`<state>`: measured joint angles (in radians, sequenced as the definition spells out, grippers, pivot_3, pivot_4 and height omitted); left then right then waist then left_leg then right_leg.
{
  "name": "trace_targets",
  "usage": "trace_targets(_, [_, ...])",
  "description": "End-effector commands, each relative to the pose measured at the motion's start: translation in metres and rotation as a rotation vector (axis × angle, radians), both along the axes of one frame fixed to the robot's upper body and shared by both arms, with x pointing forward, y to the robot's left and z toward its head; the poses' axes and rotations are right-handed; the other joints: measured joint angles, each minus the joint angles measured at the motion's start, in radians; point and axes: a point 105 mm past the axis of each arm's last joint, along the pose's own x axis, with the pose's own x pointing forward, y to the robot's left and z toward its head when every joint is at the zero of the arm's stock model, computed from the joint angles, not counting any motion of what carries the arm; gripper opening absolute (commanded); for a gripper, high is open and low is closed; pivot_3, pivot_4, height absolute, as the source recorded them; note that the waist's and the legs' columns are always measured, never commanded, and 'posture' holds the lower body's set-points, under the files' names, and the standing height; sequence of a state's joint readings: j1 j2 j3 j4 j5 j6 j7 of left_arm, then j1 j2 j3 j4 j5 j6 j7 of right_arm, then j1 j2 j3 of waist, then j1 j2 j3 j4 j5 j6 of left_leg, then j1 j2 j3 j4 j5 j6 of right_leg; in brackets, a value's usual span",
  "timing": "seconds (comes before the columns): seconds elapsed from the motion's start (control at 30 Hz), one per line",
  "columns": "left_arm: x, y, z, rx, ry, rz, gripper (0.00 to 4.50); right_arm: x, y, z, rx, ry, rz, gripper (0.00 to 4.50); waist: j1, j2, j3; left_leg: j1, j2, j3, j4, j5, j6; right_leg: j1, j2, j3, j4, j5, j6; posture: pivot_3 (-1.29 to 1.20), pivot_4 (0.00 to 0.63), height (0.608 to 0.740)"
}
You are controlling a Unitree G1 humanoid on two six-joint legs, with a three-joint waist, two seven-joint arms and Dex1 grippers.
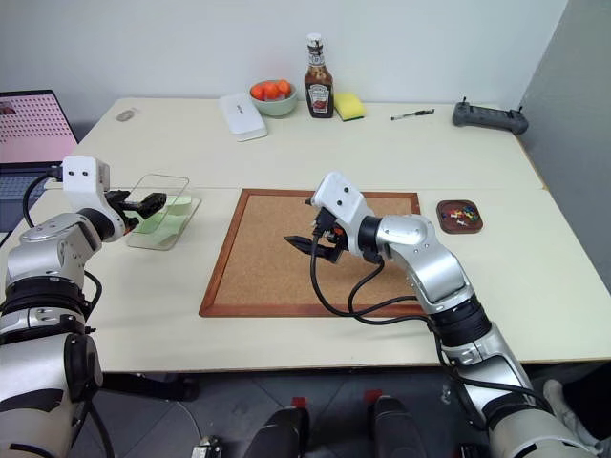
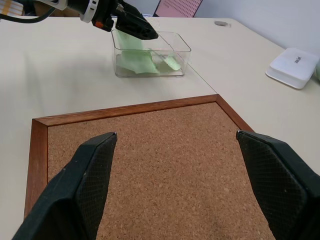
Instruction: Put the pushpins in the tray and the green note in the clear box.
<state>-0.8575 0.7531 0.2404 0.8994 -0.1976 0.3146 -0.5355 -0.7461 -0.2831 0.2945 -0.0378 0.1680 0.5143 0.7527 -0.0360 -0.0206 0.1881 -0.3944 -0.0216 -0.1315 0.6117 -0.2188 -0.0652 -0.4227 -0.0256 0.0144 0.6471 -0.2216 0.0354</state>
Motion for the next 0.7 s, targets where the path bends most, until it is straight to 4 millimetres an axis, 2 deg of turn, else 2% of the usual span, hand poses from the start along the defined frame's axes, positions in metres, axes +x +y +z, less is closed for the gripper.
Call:
trace_targets(0.03, [0.002, -0.002, 0.042, 0.051, -0.145, -0.015, 3.91, -0.003, 0.000, 0.018, 0.046, -0.056, 0.006, 4.05, 0.000, 0.000, 0.000, 0.000, 0.000, 0.000, 0.000, 0.000, 0.000, 0.000, 0.000, 0.000, 0.000, 0.000, 0.000, 0.00, 0.150, 0.740])
trace_targets(0.1, [0.001, -0.006, 0.050, 0.072, -0.183, -0.041, 3.91, -0.003, -0.001, 0.018, 0.053, -0.052, 0.005, 4.05, 0.000, 0.000, 0.000, 0.000, 0.000, 0.000, 0.000, 0.000, 0.000, 0.000, 0.000, 0.000, 0.000, 0.000, 0.000, 0.00, 0.150, 0.740])
trace_targets(0.23, [-0.007, -0.039, 0.051, 0.180, -0.175, -0.209, 3.91, -0.004, -0.013, 0.016, 0.086, -0.013, -0.030, 4.05, 0.001, 0.000, 0.000, 0.000, 0.000, 0.000, 0.000, 0.000, 0.000, 0.000, 0.000, 0.000, 0.000, 0.000, 0.000, 0.00, 0.150, 0.740])
trace_targets(0.33, [-0.023, -0.070, 0.047, 0.272, -0.195, -0.328, 3.91, -0.003, -0.035, 0.012, 0.119, 0.029, -0.099, 4.05, 0.001, 0.000, 0.000, 0.000, 0.000, 0.001, 0.000, 0.000, 0.000, 0.000, -0.001, 0.002, -0.001, 0.002, -0.003, 0.00, 0.150, 0.740])
trace_targets(0.47, [-0.044, -0.099, 0.039, 0.234, -0.207, -0.419, 3.91, -0.009, -0.067, -0.001, 0.138, 0.077, -0.171, 4.05, 0.004, 0.000, 0.000, -0.001, -0.001, 0.001, 0.000, 0.000, 0.000, 0.000, -0.002, 0.002, -0.001, 0.003, -0.005, 0.00, 0.150, 0.740])
trace_targets(0.53, [-0.056, -0.114, 0.029, 0.229, -0.193, -0.475, 3.91, -0.012, -0.085, -0.010, 0.142, 0.086, -0.209, 4.05, 0.004, 0.000, 0.000, -0.001, 0.000, 0.000, 0.000, 0.000, 0.000, 0.000, -0.002, 0.000, -0.001, 0.000, 0.000, 0.00, 0.150, 0.740])
trace_targets(0.7, [-0.073, -0.128, 0.012, 0.196, -0.164, -0.518, 3.91, -0.014, -0.109, -0.025, 0.109, 0.098, -0.265, 4.05, 0.000, 0.000, 0.000, 0.003, 0.000, 0.003, 0.000, 0.000, 0.001, 0.002, -0.001, 0.002, 0.000, 0.000, 0.000, 0.00, 0.150, 0.740])
